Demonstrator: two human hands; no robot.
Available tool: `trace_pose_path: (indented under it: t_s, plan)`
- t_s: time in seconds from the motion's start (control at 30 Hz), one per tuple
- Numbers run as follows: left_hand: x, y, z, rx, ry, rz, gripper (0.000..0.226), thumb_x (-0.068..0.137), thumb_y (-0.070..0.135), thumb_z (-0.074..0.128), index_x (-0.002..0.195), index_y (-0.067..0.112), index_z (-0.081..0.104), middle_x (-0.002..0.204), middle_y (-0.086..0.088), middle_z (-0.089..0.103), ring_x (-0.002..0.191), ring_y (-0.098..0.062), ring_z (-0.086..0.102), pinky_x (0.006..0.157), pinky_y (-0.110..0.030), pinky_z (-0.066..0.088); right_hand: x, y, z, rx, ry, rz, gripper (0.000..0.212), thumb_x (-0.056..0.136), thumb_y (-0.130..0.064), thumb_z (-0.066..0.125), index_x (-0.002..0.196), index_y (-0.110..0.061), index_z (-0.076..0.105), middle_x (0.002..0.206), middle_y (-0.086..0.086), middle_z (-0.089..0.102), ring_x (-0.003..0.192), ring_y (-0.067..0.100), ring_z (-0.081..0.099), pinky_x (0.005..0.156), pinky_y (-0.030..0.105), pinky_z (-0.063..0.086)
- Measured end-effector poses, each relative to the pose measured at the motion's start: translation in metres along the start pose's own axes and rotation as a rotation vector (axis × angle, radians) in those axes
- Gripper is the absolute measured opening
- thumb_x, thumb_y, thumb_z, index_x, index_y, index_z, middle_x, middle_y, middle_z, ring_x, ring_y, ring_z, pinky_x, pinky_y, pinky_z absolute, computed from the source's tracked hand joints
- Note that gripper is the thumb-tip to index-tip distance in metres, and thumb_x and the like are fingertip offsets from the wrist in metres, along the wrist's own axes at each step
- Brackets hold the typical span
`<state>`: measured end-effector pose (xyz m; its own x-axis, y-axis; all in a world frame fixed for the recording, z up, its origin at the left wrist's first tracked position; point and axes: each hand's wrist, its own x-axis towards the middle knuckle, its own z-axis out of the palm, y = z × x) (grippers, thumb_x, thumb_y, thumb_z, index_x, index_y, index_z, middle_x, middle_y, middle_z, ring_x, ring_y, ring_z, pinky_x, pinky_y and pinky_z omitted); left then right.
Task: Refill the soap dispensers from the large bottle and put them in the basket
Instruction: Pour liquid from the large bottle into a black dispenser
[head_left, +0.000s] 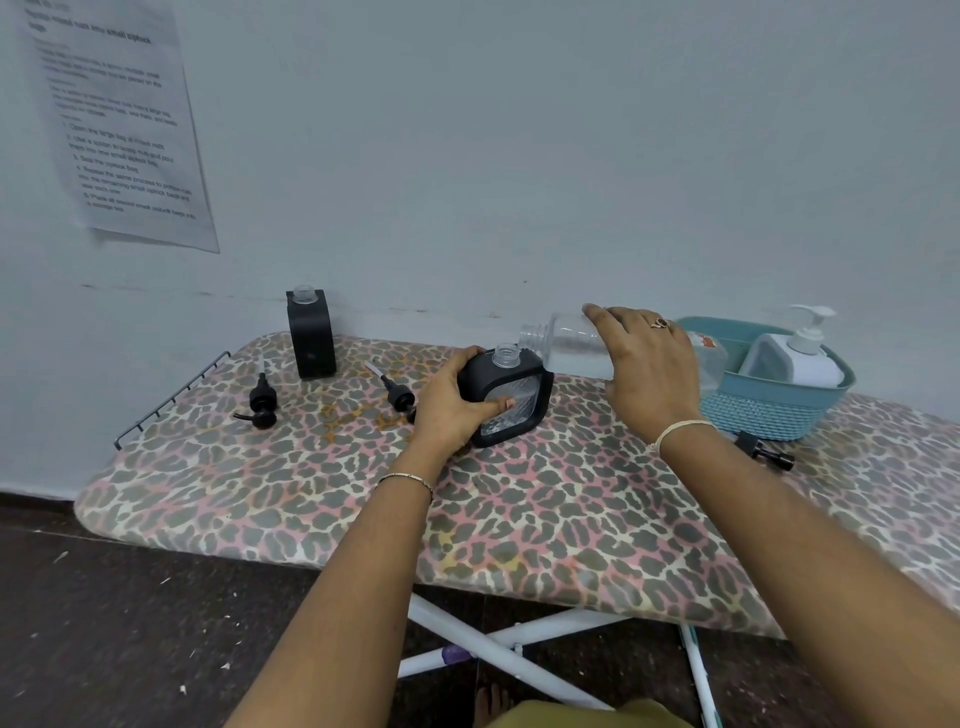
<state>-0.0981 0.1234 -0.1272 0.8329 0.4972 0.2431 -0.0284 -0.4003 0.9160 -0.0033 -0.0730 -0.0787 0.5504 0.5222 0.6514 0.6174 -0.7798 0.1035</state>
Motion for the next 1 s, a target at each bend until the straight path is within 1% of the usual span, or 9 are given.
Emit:
trace_pose_path:
  t_s: [0.1,0.2,0.33,0.4,0.47,0.57,0.73,0.87,1.0]
  plan:
    - [0.0,0.0,0.0,0.006,-0.001,0.006,0.071,0.065,0.015,0.087,0.127,0.022,0.052,0.113,0.007,0.058,0.106,-0.013,0.057,0.094,-0.026,0.048,-0.002,-0.001,0.001,0.056,-0.023,0.044,0.082,0.062,0.006,0.069,0.137,-0.019,0.048,0.123,0.007,0.062,0.109,0.03,0.058,0.084,0.04,0.045]
    - [0.0,0.0,-0.001,0.01,0.002,0.005,0.07,0.066,0.015,0.087,0.127,0.021,0.052,0.112,0.007,0.057,0.104,-0.013,0.056,0.094,-0.026,0.048,-0.006,-0.006,0.005,0.202,-0.037,0.133,0.078,0.067,0.002,0.069,0.138,-0.019,0.046,0.123,0.006,0.062,0.109,0.029,0.058,0.087,0.042,0.045]
    - [0.0,0.0,0.0,0.013,0.003,0.011,0.068,0.067,0.014,0.086,0.125,0.022,0.052,0.111,0.008,0.057,0.104,-0.013,0.056,0.093,-0.025,0.047,-0.009,-0.013,0.017,0.577,0.02,0.455,0.07,0.071,-0.017,0.078,0.134,-0.021,0.048,0.123,0.0,0.063,0.107,0.023,0.06,0.081,0.038,0.053]
    - [0.001,-0.001,0.0,0.011,0.007,0.016,0.067,0.067,0.014,0.086,0.125,0.022,0.053,0.111,0.007,0.058,0.105,-0.014,0.057,0.095,-0.028,0.048,-0.01,-0.015,0.021,0.725,0.058,0.606,0.071,0.069,-0.023,0.083,0.132,-0.02,0.049,0.124,-0.003,0.062,0.107,0.018,0.059,0.081,0.031,0.05]
    - [0.0,-0.002,0.0,0.008,0.01,0.017,0.068,0.066,0.015,0.086,0.124,0.023,0.053,0.111,0.007,0.058,0.106,-0.015,0.058,0.096,-0.03,0.049,-0.011,-0.017,0.025,0.838,0.104,0.728,0.07,0.067,-0.023,0.085,0.128,-0.02,0.051,0.123,-0.003,0.061,0.107,0.016,0.058,0.082,0.027,0.047]
    - [0.0,-0.002,0.001,0.003,0.006,0.011,0.068,0.067,0.013,0.086,0.125,0.022,0.052,0.111,0.007,0.057,0.105,-0.014,0.057,0.094,-0.027,0.047,-0.015,-0.018,0.036,0.875,0.165,0.851,0.069,0.065,-0.027,0.087,0.124,-0.021,0.051,0.121,-0.001,0.061,0.109,0.02,0.059,0.092,0.038,0.051]
    - [0.0,-0.002,0.001,0.004,0.003,0.016,0.067,0.068,0.012,0.085,0.125,0.023,0.051,0.11,0.008,0.056,0.103,-0.013,0.055,0.095,-0.028,0.047,-0.017,-0.017,0.045,0.916,0.216,0.912,0.074,0.066,-0.026,0.088,0.127,-0.017,0.048,0.123,0.002,0.06,0.111,0.022,0.058,0.097,0.041,0.05]
    - [0.0,-0.002,0.001,0.002,0.007,0.012,0.066,0.068,0.012,0.085,0.123,0.026,0.051,0.112,0.008,0.056,0.107,-0.015,0.056,0.097,-0.03,0.048,-0.023,-0.018,0.048,0.933,0.196,0.914,0.081,0.068,-0.026,0.086,0.132,-0.015,0.038,0.13,0.006,0.055,0.118,0.025,0.054,0.102,0.045,0.046]
    - [-0.004,0.0,0.003,0.03,0.008,0.025,0.069,0.069,0.013,0.084,0.128,0.026,0.05,0.115,0.007,0.057,0.108,-0.014,0.056,0.098,-0.033,0.049,-0.029,-0.019,0.047,0.911,0.163,0.905,0.084,0.069,-0.026,0.086,0.135,-0.013,0.035,0.135,0.009,0.051,0.123,0.028,0.051,0.105,0.045,0.043]
